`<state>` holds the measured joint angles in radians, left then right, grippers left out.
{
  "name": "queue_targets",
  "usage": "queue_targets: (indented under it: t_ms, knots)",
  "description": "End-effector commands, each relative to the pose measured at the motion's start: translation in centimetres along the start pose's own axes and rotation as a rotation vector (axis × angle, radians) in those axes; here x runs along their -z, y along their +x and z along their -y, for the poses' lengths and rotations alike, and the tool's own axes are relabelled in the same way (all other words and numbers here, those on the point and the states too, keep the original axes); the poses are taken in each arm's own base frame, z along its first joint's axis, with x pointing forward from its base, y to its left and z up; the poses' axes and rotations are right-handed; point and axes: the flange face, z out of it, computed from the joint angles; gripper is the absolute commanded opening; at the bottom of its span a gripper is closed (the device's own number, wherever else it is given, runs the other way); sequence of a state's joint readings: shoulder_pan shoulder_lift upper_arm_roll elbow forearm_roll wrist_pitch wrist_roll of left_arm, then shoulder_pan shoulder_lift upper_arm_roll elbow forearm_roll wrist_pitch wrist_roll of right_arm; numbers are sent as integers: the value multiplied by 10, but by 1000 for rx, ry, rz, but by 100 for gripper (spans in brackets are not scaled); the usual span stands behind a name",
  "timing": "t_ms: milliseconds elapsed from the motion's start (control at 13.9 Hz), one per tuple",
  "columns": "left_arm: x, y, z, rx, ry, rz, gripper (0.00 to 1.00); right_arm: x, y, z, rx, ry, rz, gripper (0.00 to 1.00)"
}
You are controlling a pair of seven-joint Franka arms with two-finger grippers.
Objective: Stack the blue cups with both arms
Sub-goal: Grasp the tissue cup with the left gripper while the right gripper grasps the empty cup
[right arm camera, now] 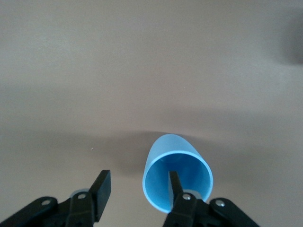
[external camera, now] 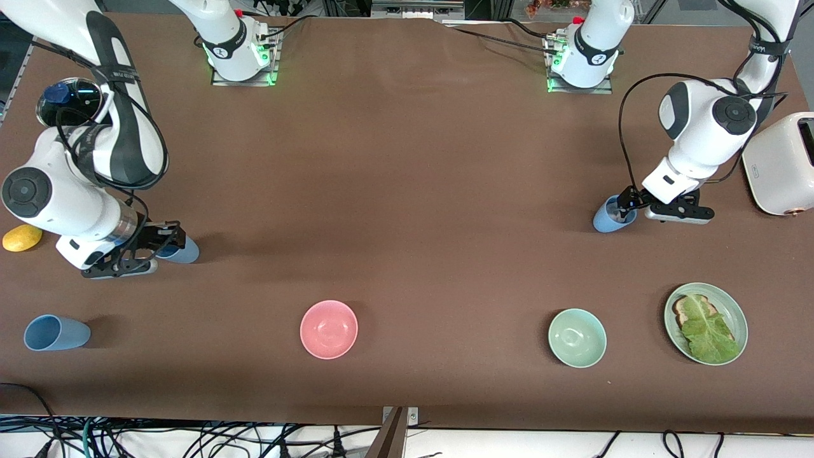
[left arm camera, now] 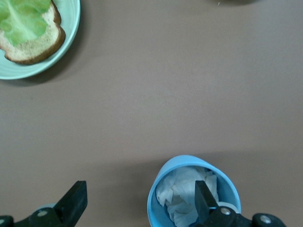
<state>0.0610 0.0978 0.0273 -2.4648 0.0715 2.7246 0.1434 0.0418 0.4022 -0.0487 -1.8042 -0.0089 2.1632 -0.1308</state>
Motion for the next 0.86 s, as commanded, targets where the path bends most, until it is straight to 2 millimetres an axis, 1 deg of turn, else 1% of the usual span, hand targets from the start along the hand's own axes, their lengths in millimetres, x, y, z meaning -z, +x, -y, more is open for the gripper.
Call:
queue_targets:
  t_ms: [0, 144, 288, 648, 720, 792]
  knots:
    - [-7, -7, 7, -13, 12, -24, 100, -19, -4, -3, 17, 2, -19, 58]
    - [-14, -7, 7, -14, 12, -31, 100, -29, -10, -5, 12, 4, -9, 58]
    - [-18, -7, 7, -13, 13, -40, 100, -35, -16, -11, 13, 7, 7, 58]
    - [-29, -7, 5, -17, 12, -48, 100, -43, -22, -16, 6, 8, 22, 58]
    - [-31, -7, 5, -17, 12, -51, 100, -43, -22, -16, 6, 8, 22, 55]
    - [-31, -7, 5, -17, 12, -54, 95, -44, -21, -16, 6, 8, 22, 53]
